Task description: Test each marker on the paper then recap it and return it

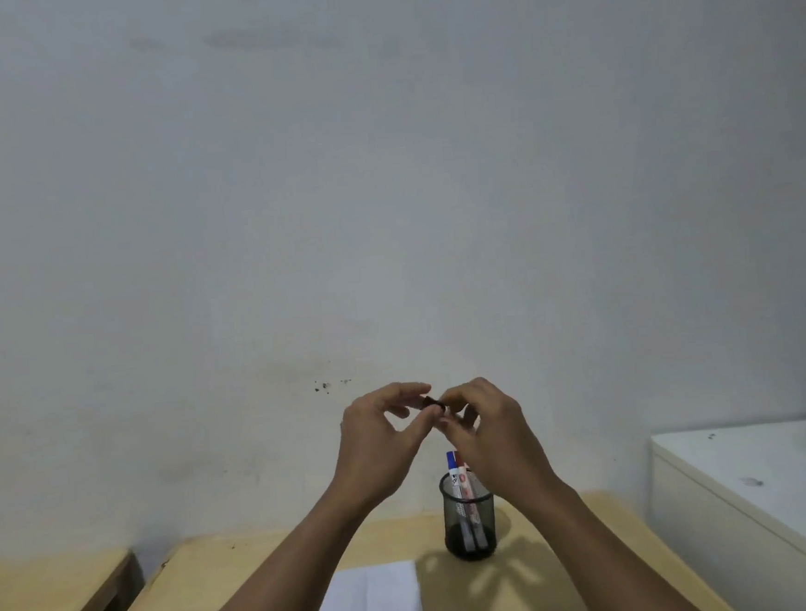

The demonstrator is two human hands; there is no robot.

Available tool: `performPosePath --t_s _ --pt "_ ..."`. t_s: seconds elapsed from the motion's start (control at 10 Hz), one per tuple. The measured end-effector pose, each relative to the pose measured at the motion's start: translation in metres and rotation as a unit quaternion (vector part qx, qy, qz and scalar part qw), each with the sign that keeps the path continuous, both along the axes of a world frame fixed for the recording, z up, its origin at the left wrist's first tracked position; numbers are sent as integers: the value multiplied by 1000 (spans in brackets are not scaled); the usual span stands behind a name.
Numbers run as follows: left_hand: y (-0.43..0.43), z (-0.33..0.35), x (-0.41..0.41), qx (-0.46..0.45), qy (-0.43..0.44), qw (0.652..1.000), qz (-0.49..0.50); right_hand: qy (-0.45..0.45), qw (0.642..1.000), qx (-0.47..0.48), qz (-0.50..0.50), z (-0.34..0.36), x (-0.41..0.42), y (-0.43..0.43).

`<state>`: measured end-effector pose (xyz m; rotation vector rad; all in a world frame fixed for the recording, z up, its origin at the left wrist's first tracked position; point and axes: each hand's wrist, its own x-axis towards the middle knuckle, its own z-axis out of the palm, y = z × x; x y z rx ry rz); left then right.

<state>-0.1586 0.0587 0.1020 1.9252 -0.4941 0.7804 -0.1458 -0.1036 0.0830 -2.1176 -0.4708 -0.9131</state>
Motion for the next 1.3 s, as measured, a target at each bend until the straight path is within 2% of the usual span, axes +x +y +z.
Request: performPosePath --t_s 0.1,0.2,0.3,0.5,1.0,1.2,1.3 --pt "-7 -18 24 39 30 999 4 31 997 69 -17 -7 25 -18" --pt "-12 -41 50 178 79 979 59 61 991 120 -22 -11 45 -33" --pt "-22 -69 75 279 152 945 73 88 991 99 -28 -25 66 -43" --pt "-42 -109 114 361 241 899 45 155 987 -2 -52 -66 110 -49" --pt "-53 -130 141 377 228 897 38 290 951 -3 -107 -108 151 -48" --pt "-34 -108 125 373 211 901 67 258 960 -18 -108 -91 130 -41" --pt "-10 -94 114 368 183 904 119 241 963 -50 -110 -76 108 -29"
